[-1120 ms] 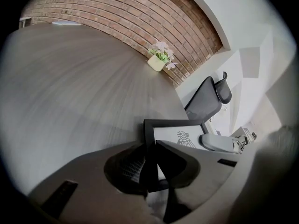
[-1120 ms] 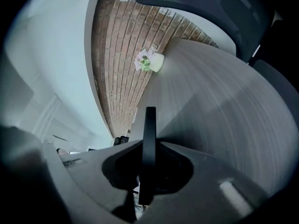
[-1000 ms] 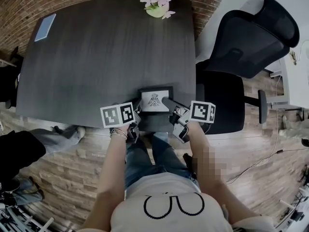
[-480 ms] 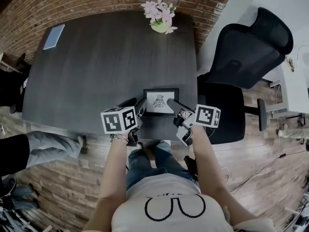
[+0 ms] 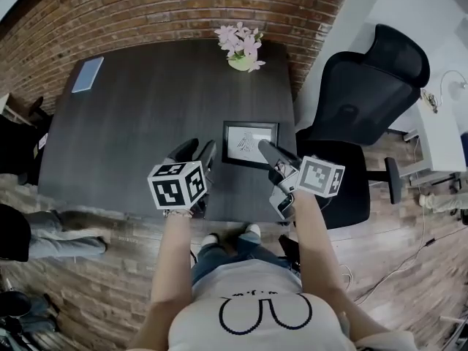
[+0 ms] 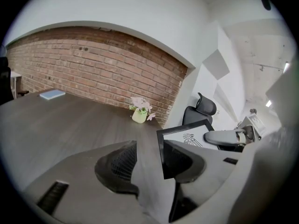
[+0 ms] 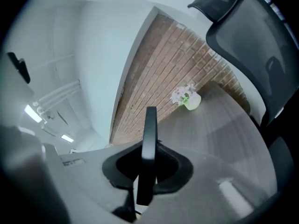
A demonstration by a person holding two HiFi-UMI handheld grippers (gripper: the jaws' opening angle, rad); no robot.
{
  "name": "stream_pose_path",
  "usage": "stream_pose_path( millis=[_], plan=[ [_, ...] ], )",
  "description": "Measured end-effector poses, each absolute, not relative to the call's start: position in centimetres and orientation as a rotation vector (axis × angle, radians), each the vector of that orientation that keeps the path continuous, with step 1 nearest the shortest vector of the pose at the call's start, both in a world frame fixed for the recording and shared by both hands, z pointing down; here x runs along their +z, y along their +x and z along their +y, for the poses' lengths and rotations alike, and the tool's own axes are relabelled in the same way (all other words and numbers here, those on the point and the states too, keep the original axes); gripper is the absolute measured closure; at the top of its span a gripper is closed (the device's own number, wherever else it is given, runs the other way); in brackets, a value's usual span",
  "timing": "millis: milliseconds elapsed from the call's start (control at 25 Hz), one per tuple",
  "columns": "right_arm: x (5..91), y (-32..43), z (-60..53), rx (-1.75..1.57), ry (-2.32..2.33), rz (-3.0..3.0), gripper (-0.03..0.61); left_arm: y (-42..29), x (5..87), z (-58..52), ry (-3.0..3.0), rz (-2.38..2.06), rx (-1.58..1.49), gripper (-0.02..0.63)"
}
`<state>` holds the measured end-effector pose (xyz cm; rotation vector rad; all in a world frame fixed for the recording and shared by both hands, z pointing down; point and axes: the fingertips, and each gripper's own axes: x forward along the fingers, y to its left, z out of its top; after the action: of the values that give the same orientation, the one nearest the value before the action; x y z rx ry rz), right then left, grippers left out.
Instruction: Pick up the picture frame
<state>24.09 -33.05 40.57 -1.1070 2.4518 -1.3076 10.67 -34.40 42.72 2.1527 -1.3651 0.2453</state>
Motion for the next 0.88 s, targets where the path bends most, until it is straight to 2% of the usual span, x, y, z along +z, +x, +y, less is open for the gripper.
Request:
stream_pose_path(
  millis=[520, 880],
  plan=[
    [28.9, 24.3, -34.0, -0.647, -1.313, 2.576, 0.541, 10.6, 30.8, -36.3, 2.503, -1.533, 0.073, 0.437],
    [24.2, 24.6, -33.2, -0.264, -1.441, 2.589, 0.541, 10.9, 26.1, -36.1, 2.65, -1.601, -0.014, 0.439]
  ],
)
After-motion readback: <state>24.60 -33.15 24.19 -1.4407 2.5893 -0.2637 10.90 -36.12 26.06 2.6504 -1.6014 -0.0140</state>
